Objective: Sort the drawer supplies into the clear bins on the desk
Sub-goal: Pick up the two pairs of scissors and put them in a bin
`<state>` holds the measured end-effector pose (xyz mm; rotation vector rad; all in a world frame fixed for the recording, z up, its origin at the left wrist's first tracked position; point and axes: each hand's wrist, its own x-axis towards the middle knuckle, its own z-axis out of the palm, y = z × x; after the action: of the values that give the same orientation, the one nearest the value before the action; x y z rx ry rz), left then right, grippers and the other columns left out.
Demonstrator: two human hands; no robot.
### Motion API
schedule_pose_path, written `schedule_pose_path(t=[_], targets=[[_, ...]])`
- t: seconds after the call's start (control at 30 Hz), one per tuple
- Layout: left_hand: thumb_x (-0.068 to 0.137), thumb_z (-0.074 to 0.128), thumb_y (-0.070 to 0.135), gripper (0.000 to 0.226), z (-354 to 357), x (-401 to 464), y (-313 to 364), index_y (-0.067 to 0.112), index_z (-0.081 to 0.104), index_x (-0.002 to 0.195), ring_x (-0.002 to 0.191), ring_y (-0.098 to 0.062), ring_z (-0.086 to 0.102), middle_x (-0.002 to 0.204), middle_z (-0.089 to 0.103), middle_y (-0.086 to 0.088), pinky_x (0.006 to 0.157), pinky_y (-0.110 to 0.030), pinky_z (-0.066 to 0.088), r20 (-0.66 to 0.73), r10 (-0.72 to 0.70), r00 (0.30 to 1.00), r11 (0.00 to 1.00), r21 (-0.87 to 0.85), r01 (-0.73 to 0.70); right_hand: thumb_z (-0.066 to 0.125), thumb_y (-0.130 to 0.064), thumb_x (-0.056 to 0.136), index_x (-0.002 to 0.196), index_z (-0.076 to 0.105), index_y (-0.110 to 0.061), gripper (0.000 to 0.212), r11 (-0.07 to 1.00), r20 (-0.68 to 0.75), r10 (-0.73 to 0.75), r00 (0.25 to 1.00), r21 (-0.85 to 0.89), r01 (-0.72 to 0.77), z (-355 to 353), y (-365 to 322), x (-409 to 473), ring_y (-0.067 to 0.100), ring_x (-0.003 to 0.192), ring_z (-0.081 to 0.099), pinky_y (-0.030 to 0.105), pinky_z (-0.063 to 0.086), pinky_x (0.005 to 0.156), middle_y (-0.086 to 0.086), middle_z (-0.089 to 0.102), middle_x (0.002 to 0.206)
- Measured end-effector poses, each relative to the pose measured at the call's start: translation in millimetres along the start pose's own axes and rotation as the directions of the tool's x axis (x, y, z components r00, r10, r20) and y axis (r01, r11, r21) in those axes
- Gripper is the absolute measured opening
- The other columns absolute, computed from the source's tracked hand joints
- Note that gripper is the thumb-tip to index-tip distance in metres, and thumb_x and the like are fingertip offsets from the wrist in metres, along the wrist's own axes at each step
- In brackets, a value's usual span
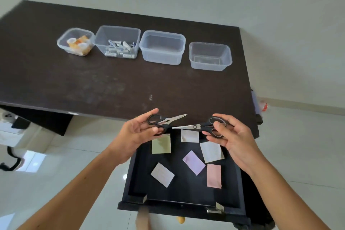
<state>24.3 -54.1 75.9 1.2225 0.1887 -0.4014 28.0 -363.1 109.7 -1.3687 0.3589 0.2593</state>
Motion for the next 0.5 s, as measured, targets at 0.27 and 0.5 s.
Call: schedule_pose_path(t=[0.27,0.5], targets=[[0.080,0.073,-0.006,0.066,-25,86,81,0.005,0.058,0.144,0.093,-0.023,0.080,0.109,0.079,-0.012,0.087,-0.036,0.064,-0.070,0.106,0.992,0.994,0.029,-0.104,0.066,-0.002,0.101,0.124,0.071,-0.005,0.024,0.998,0.014,-0.047,0.999,0.050,0.047,55,-56,63,0.042,0.100,0.079,0.040,0.067,0.083,0.023,0.071,0.121],[0.095,0.063,-0.013,0.046,-48,171,145,0.000,0.058,0.138,0.088,-0.019,0.080,0.104,0.081,-0.008,0.081,-0.033,0.066,-0.089,0.135,0.987,0.984,0.127,-0.123,0.068,-0.005,0.100,0.125,0.070,-0.006,0.026,0.995,-0.034,-0.066,0.997,0.071,0.069,96,-101,131,0.040,0.101,0.079,0.043,0.066,0.088,0.023,0.071,0.126]])
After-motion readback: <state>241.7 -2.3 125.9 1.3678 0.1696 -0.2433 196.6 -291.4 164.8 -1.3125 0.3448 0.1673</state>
